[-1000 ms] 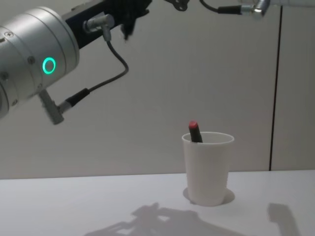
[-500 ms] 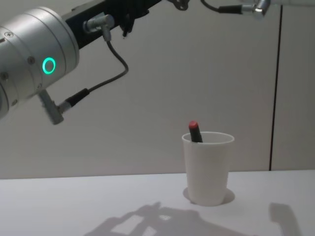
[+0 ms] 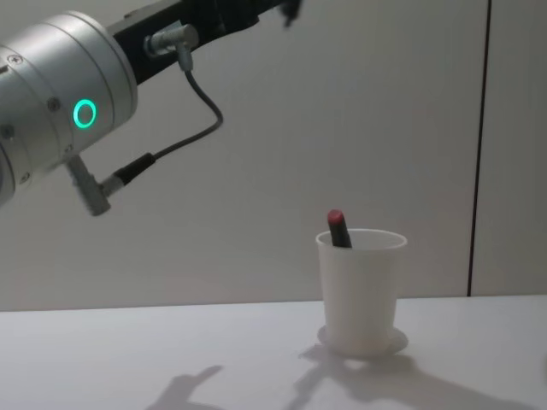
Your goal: Place the pen into the pen holder.
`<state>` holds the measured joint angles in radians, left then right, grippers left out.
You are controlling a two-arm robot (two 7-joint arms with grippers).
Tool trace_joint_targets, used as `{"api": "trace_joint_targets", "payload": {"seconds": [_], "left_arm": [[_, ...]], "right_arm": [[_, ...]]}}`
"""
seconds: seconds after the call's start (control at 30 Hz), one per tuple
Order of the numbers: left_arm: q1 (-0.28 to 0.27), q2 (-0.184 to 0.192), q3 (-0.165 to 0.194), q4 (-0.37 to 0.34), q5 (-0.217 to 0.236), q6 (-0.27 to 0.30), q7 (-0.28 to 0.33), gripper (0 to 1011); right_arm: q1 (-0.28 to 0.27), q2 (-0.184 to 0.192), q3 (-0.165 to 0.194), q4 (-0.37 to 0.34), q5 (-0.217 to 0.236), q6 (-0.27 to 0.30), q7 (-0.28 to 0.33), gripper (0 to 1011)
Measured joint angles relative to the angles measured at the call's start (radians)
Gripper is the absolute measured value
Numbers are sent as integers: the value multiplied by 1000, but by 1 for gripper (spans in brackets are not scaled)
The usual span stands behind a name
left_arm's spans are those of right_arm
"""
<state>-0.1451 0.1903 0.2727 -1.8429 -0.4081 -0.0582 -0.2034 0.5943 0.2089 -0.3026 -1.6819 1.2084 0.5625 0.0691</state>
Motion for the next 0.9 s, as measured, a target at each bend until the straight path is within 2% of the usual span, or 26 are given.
{"api": "trace_joint_targets", "payload": {"seconds": [0.2,0.23,0.5,0.63,0.67,0.73,0.9], "left_arm": [[0,0,0,0,0,0,0,1001],[0,0,0,0,0,0,0,1001],[-2,3,-3,-1,3,0,0,1001],[-10,16,-17,-11,14,0,8,1001],[-15,24,-25,-16,18,1,12,1001],[-20,31,-33,-20,23,3,16,1001],[-39,61,-63,-33,40,10,30,1001]], "right_arm": [[-6,55,38,-31,-5,-20,-17,145],[-6,55,38,-31,-5,-20,-17,145],[-57,154,92,-92,-17,-57,-52,145],[-105,210,115,-130,-39,-84,-70,144],[-105,210,115,-130,-39,-84,-70,144],[-136,241,124,-150,-61,-101,-76,145],[-177,280,129,-172,-107,-126,-77,145]]}}
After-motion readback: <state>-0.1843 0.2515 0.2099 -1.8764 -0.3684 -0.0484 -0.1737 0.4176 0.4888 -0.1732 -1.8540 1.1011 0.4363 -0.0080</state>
